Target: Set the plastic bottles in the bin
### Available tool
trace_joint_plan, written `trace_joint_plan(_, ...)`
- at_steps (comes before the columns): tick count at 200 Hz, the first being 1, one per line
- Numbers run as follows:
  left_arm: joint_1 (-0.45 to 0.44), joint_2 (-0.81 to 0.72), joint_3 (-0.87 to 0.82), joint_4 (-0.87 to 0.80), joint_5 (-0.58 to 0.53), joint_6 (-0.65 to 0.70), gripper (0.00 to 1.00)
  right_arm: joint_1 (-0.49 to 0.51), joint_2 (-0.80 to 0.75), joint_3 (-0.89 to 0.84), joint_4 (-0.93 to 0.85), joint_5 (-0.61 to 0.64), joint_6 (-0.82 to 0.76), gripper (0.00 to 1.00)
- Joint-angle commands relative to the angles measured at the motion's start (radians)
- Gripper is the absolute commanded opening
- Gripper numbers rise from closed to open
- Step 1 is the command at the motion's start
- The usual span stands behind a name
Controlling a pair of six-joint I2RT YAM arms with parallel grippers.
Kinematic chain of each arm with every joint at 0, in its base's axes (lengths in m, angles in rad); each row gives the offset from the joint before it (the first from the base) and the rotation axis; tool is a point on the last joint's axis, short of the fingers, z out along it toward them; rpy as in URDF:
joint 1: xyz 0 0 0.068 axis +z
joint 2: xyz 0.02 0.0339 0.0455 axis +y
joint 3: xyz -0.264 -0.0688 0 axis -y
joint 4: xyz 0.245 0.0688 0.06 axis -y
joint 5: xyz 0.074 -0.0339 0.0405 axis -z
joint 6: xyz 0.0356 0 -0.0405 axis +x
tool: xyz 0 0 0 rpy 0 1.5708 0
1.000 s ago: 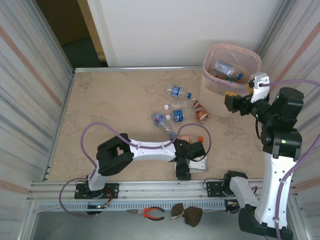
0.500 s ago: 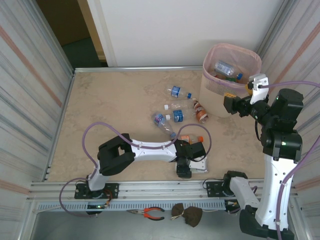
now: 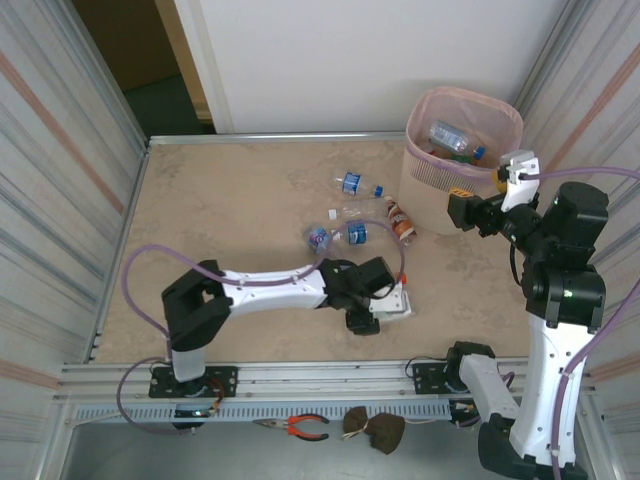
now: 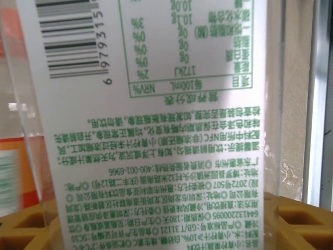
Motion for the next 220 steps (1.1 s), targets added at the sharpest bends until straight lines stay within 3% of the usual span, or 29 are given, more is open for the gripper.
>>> trace_joint_plan(1, 0.025, -0.103, -0.026, 0.074, 0.015, -0.040, 0.55, 0.007, -0.016, -0.019, 0.032, -0.009, 0.082, 0.84)
trace_joint_plan(59, 0.101, -0.270, -0.062, 0.205, 0.029, -0.094, 0.55, 0.012, -0.030, -0.061, 0.097, -0.056, 0.319, 0.84)
trace_joint_plan(111, 0.174, -0.350, -0.049, 0.334, 0.054, -0.128, 0.55, 0.013, 0.070, -0.002, -0.034, -0.167, 0.458, 0.87)
trace_joint_plan(138, 0.204, -0.334, -0.009, 0.372, 0.099, -0.133, 0.56, 0.030, 0.120, 0.027, -0.088, -0.275, 0.456, 0.90)
trace_joint_plan(220, 0.221, -0.248, 0.117, 0.359, 0.151, -0.096, 0.56, 0.189, 0.256, 0.062, -0.226, -0.202, 0.345, 0.88)
